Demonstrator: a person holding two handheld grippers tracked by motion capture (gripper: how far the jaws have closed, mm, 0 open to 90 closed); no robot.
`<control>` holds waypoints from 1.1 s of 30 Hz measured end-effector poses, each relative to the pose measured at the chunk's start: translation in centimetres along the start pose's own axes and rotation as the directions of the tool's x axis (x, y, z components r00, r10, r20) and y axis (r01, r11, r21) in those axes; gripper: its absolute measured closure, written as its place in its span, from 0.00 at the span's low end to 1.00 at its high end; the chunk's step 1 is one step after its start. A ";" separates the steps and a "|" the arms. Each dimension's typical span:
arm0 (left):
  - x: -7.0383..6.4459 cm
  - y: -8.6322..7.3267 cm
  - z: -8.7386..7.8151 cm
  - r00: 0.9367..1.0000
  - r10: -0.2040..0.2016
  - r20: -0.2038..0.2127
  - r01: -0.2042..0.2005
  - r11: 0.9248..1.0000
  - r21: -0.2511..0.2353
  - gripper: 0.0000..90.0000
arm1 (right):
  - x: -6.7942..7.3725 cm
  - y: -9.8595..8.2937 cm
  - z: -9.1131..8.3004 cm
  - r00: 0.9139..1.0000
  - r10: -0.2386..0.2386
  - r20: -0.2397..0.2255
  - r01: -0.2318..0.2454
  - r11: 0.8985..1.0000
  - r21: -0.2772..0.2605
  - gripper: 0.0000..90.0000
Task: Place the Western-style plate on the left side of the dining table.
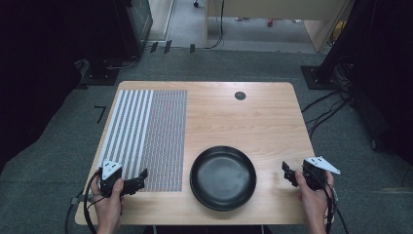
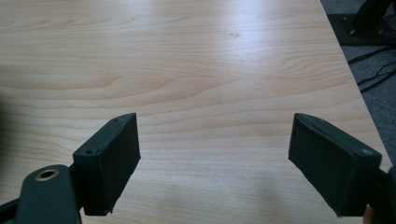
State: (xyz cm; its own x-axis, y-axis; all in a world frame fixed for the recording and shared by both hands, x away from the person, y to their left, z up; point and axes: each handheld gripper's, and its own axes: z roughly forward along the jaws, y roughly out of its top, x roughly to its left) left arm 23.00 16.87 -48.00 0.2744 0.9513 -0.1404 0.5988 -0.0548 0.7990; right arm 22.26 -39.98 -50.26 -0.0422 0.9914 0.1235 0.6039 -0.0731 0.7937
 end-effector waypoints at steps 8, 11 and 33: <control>-1.4 0.3 0.5 0.999 0.017 0.028 -0.017 1.000 0.002 0.01 | 1.0 0.3 -0.4 0.998 0.032 -0.045 -0.033 0.999 -0.018 0.21; -1.8 0.4 0.7 0.999 0.025 0.036 -0.025 1.000 0.002 0.01 | 1.5 0.5 -0.5 0.998 0.033 -0.059 -0.034 0.999 -0.023 0.22; -5.2 1.1 1.4 0.990 0.036 0.134 -0.037 0.999 -0.001 0.01 | 4.0 1.0 -1.0 0.989 0.066 -0.131 -0.073 0.996 -0.049 0.31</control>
State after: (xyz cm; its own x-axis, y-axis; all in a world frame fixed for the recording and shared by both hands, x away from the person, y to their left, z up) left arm 23.26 11.42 -47.22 0.3948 0.8992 -0.1885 0.5875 -0.0893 0.8043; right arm 21.91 -36.16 -48.39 -0.1065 0.9617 0.2525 0.5654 -0.1503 0.8110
